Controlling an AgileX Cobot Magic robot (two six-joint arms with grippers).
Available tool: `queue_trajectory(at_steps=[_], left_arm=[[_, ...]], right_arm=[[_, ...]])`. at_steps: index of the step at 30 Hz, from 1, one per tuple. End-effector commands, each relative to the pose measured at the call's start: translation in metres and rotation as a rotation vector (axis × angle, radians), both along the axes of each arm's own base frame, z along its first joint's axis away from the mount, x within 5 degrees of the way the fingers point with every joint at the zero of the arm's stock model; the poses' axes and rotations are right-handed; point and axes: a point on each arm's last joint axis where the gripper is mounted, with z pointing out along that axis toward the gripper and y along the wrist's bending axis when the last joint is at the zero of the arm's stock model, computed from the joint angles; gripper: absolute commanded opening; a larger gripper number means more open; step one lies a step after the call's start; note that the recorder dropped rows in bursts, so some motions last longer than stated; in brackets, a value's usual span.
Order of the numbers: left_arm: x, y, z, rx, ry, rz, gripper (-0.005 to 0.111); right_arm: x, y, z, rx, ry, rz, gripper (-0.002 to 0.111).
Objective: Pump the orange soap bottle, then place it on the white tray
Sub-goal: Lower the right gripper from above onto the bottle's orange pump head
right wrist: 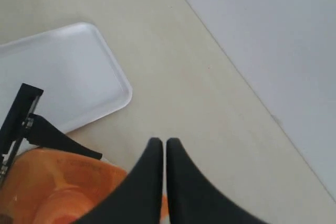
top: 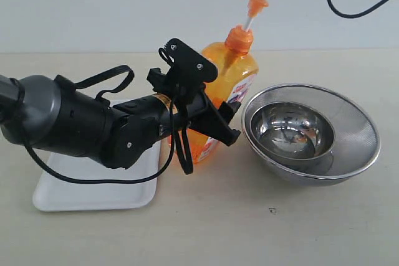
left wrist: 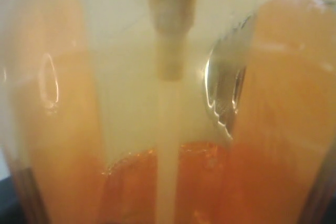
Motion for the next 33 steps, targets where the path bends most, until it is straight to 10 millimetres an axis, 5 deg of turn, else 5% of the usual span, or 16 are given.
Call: queue_trajectory(at_steps=[1,33], left_arm=[[0.003,-0.005,0.019,-0.067,-0.104,0.002,0.005],[0.003,-0.005,0.019,-0.067,-0.104,0.002,0.005]], right_arm=[[0.0,-0.002,0.0,-0.032,0.005,-0.017,0.0],[-0.006,-0.014,-0.006,-0.161,0.09,-0.073,0.0]])
